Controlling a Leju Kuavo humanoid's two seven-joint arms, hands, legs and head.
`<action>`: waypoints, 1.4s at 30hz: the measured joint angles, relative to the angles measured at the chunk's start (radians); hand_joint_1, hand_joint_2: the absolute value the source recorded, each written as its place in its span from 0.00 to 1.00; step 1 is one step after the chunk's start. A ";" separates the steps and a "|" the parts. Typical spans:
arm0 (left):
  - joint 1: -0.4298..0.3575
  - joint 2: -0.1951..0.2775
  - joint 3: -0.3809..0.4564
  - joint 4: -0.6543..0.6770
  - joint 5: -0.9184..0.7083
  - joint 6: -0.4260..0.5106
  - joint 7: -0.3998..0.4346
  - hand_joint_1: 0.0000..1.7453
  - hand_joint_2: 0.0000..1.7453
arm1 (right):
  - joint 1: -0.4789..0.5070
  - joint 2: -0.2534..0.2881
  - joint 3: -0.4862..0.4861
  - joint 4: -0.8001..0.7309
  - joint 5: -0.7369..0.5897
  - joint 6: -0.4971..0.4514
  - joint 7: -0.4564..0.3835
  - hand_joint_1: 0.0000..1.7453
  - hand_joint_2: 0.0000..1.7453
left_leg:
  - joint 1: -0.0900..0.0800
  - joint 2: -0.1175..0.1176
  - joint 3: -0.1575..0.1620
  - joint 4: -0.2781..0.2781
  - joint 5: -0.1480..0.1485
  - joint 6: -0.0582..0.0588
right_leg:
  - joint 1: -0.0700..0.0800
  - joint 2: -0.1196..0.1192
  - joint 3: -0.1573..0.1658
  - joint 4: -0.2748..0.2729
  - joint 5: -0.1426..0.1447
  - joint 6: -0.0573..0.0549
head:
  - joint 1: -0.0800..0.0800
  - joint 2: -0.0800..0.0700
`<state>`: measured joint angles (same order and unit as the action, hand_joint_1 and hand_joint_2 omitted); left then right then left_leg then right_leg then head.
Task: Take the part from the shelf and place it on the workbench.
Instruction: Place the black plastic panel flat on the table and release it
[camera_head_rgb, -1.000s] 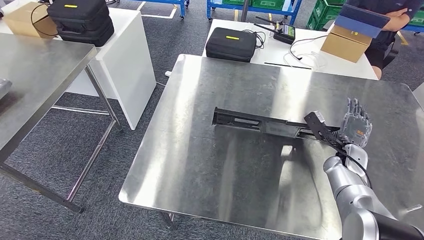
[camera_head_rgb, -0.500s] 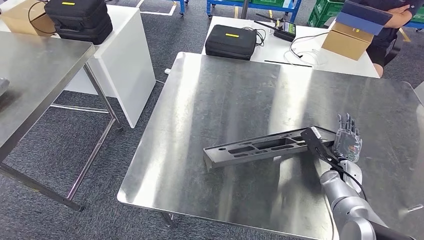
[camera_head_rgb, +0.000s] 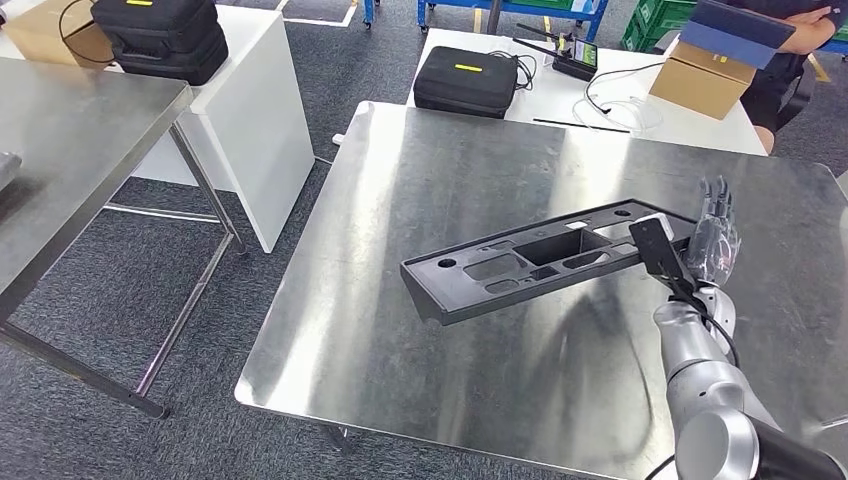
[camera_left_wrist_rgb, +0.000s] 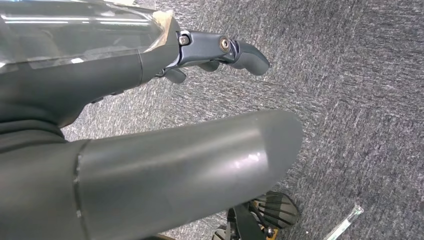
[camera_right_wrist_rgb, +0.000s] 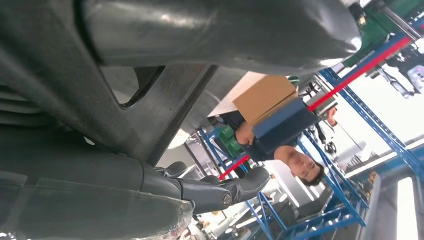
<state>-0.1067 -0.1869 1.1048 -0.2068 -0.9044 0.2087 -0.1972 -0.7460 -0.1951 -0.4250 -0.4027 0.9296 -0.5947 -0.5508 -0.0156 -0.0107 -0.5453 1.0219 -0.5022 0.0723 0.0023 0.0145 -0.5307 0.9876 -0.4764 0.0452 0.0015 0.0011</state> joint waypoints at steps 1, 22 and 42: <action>0.000 0.000 0.000 0.000 0.000 0.000 0.000 0.00 0.00 | -0.001 0.000 0.000 -0.003 -0.001 0.000 -0.001 0.00 0.00 | 0.000 0.000 0.000 0.000 0.000 0.000 | 0.000 0.000 0.000 0.000 0.000 0.000 | 0.000 0.000; 0.001 0.002 0.000 0.000 -0.017 0.008 0.000 0.00 0.00 | -0.160 -0.052 0.165 -0.256 -0.178 0.012 0.065 0.00 0.00 | -0.001 0.000 -0.005 0.000 0.001 0.000 | -0.001 0.000 -0.006 0.002 0.000 0.000 | 0.000 0.000; 0.002 0.002 0.001 0.000 -0.035 0.005 -0.010 0.00 0.00 | -0.765 -0.131 0.709 -0.109 0.312 0.388 0.494 0.00 0.00 | -0.003 -0.005 -0.010 0.000 0.003 -0.002 | -0.002 -0.004 -0.014 0.007 0.000 0.000 | 0.000 0.000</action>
<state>-0.1043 -0.1852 1.1059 -0.2068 -0.9399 0.2141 -0.2076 -1.5113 -0.3257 0.2843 -0.5117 1.2415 -0.2064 -0.0568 -0.0183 -0.0160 -0.5558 1.0222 -0.4993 0.0704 0.0001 0.0108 -0.5442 0.9946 -0.4763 0.0451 0.0012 0.0010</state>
